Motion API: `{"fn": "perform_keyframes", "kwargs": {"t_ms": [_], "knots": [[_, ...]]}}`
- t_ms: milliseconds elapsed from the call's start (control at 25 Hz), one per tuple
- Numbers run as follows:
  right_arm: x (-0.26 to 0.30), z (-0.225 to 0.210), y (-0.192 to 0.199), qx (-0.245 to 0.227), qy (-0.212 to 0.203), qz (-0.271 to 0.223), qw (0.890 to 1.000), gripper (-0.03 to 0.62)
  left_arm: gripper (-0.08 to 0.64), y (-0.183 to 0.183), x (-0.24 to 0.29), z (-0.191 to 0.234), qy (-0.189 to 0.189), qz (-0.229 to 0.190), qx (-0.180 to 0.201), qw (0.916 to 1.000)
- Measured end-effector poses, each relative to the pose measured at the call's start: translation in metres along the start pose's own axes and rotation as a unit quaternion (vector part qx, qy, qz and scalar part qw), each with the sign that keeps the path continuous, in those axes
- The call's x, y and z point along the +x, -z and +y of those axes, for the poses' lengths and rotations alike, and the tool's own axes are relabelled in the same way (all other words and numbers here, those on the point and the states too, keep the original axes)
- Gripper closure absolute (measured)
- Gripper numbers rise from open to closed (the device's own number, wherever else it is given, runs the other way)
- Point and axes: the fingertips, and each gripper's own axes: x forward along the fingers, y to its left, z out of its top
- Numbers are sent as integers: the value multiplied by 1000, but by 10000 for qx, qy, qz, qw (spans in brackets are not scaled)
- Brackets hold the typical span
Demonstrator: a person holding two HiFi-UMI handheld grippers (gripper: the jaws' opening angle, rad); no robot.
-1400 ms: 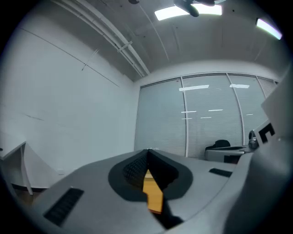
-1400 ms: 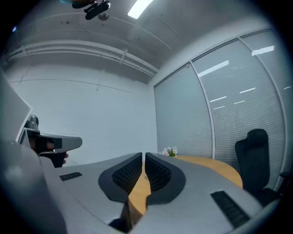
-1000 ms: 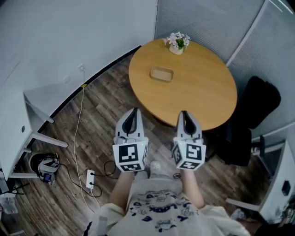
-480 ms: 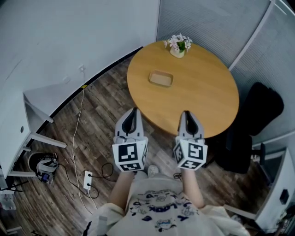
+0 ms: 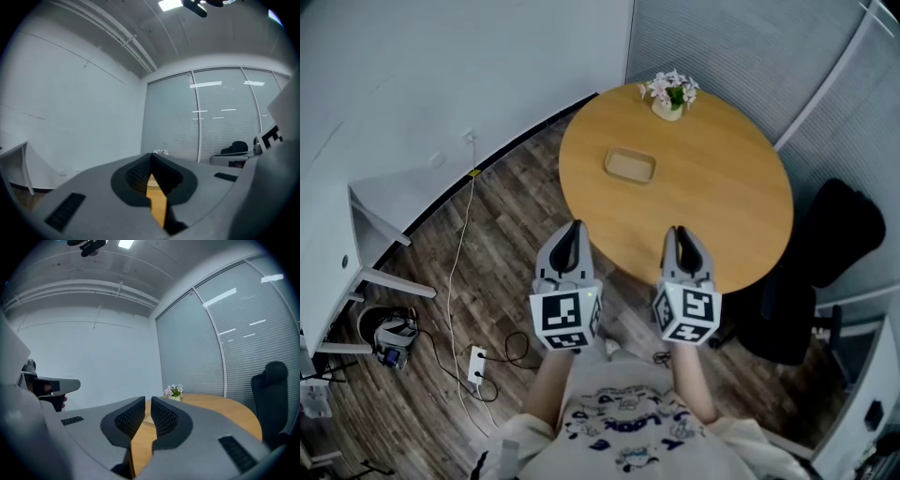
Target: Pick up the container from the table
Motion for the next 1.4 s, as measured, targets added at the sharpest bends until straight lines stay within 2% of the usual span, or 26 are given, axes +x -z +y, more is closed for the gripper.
{"fn": "perform_keyframes", "kwargs": {"t_ms": [400, 600, 1120, 1400], "knots": [[44, -6, 9, 55, -30, 205, 9998, 568, 557, 7, 41, 17, -89, 116, -72, 9999], [74, -7, 9, 71, 16, 265, 9996, 568, 557, 12, 72, 26, 22, 213, -181, 9996], [159, -27, 4, 168, 515, 425, 9976, 568, 557, 9, 173, 54, 408, 397, -211, 9982], [204, -35, 13, 298, 716, 628, 9950, 568, 557, 13, 226, 66, 638, 538, -200, 9963]]}}
